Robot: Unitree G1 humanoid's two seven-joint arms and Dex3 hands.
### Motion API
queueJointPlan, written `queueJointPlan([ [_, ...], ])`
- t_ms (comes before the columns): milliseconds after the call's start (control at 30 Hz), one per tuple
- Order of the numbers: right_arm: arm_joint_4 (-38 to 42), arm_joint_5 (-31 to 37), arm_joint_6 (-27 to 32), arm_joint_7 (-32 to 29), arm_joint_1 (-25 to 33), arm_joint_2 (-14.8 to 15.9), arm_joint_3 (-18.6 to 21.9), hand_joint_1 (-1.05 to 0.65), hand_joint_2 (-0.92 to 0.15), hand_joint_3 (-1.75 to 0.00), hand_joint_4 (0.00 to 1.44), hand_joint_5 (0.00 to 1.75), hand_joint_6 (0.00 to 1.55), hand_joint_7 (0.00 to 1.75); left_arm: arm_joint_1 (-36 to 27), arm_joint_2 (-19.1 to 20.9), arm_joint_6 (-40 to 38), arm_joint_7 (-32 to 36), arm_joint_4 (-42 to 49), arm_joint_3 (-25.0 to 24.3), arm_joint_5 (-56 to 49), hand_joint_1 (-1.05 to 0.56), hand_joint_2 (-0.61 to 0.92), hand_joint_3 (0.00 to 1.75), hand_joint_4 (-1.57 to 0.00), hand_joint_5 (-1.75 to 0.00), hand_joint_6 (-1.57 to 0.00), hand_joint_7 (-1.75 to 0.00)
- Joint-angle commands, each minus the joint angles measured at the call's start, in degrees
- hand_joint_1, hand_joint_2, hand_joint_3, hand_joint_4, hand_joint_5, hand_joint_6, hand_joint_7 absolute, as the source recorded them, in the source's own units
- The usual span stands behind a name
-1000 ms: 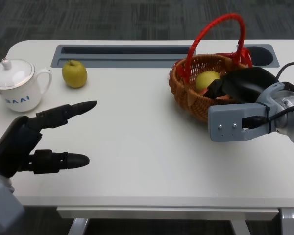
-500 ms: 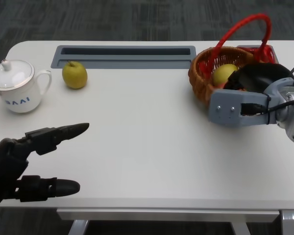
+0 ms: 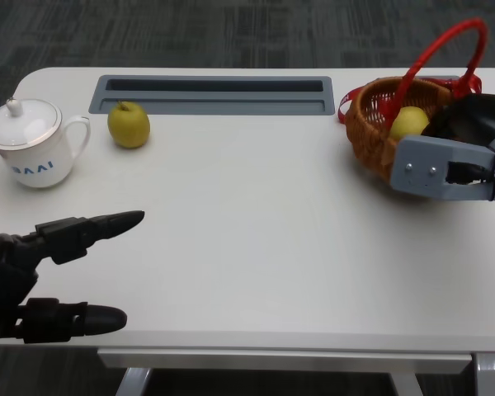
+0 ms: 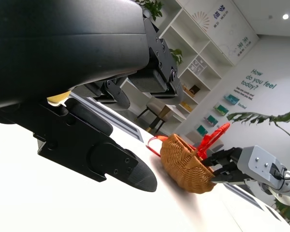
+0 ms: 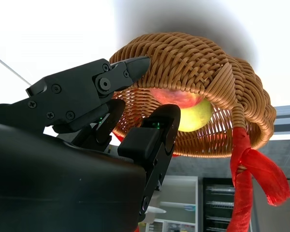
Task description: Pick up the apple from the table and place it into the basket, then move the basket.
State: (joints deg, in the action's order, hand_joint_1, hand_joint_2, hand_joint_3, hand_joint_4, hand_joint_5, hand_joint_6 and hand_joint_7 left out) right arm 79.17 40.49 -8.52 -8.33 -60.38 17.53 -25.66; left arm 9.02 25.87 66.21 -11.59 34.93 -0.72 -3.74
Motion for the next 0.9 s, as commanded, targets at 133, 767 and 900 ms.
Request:
queueJointPlan([
  [133, 0.2, -0.4, 0.6, -1.2, 0.6, 2.1, 0.6, -0.32, -0.92, -0.11, 1.00, 0.01, 0.91, 0.00, -1.4, 1.8, 0.2, -1.9, -1.0, -0.6, 2.3, -0.55, 0.74, 0.00, -0.66, -0.01, -0.61, 0.00],
  [767, 0.2, -0.5, -0.8, -0.5, 2.2, 2.4, 0.7, -0.40, -0.92, -0.06, 1.00, 0.02, 0.90, 0.01, -6.5, 1.9, -2.8, -4.7, -7.3, -1.6, 4.9, -0.54, 0.74, 0.00, -0.65, 0.00, -0.61, 0.00],
  [900, 0.3, -3.0, -0.6, 6.7, 1.5, 1.9, 2.6, -0.81, -0.84, -0.01, 0.61, 0.00, 0.53, 0.00, -6.3, 1.6, -2.9, -4.8, -7.2, -1.6, 4.7, -0.54, 0.74, 0.00, -0.64, 0.00, -0.61, 0.00],
])
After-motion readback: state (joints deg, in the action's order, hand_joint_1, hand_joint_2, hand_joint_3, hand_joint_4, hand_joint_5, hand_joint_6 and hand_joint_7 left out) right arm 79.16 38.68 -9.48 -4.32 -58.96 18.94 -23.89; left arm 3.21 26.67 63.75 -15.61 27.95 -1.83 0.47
